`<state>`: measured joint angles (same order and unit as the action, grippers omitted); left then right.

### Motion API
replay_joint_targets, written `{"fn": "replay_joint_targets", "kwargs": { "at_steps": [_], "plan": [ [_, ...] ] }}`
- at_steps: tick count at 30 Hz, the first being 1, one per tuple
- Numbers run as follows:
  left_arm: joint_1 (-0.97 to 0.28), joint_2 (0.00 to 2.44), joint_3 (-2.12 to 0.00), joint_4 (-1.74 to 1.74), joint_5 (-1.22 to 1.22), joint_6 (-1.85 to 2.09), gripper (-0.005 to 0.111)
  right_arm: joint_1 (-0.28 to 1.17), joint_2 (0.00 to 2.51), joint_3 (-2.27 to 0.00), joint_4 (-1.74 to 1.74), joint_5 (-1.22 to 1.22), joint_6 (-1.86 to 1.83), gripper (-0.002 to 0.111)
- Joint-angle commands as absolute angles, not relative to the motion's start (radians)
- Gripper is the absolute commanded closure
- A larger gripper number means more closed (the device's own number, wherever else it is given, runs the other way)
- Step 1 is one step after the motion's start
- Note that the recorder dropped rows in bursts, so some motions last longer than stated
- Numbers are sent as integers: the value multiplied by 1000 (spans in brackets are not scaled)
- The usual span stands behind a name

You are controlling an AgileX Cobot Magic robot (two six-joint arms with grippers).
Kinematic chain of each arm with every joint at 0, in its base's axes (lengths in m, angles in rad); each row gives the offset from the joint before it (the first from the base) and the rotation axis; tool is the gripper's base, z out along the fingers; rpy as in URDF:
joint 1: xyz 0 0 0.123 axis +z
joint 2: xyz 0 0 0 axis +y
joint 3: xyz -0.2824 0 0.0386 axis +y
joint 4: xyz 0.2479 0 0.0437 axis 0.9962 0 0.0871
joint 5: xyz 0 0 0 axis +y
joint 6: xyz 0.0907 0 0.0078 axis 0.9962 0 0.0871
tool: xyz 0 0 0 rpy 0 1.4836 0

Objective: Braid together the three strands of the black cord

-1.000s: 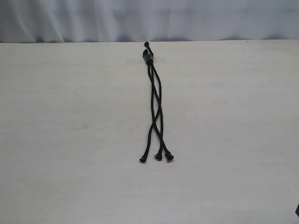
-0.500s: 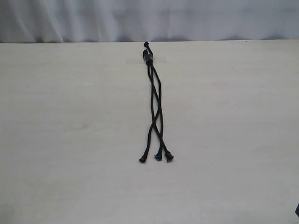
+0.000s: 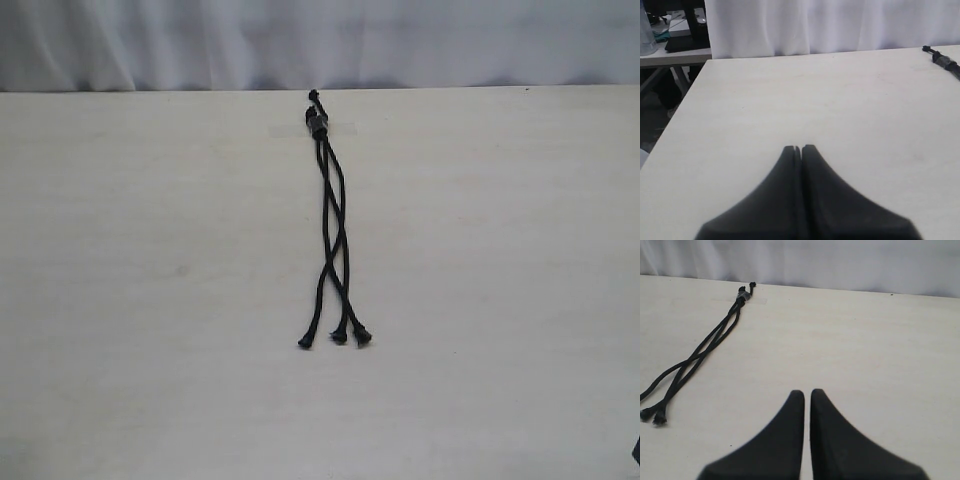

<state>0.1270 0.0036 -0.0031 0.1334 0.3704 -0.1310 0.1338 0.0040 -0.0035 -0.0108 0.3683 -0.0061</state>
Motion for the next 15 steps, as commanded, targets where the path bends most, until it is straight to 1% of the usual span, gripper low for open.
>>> {"fn": "replay_joint_targets", "kwargs": {
  "at_steps": [1,8,15],
  "plan": [
    [132,0,0,91,347,-78,107,128,0,0,-16,356,0,104],
    [132,0,0,-16,347,30,107,128,0,0,-16,356,0,104],
    [132,0,0,-12,347,30,107,128,0,0,-16,356,0,104]
  ]
}}
